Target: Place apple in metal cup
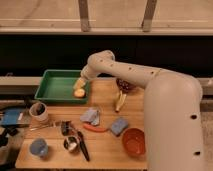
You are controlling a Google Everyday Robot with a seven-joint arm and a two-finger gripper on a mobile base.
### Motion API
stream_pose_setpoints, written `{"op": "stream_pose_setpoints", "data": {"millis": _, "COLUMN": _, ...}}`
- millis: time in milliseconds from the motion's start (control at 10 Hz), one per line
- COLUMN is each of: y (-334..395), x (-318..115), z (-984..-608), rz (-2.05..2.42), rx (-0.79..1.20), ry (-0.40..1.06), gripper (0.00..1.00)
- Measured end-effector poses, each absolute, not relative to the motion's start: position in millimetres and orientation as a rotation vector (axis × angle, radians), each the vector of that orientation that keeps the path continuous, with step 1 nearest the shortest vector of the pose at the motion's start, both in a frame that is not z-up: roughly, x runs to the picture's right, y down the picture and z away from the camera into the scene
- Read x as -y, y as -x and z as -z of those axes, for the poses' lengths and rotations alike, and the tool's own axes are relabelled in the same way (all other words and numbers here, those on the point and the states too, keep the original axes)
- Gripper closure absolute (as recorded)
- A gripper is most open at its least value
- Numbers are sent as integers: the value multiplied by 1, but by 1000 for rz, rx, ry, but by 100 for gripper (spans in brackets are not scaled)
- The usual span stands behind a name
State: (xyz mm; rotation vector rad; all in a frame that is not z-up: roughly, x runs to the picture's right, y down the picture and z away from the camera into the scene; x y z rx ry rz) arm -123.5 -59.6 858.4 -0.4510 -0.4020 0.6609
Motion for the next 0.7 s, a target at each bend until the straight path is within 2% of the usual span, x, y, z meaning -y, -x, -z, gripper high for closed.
{"op": "stream_pose_setpoints", "data": {"millis": 200, "y": 127, "x": 59, "z": -859, "rz": -659, "rx": 399, "ry": 456, "gripper": 20}}
{"op": "stream_pose_setpoints", "data": {"millis": 700, "y": 141, "x": 33, "z": -891, "rz": -669, "rx": 404, "ry": 517, "gripper": 20}}
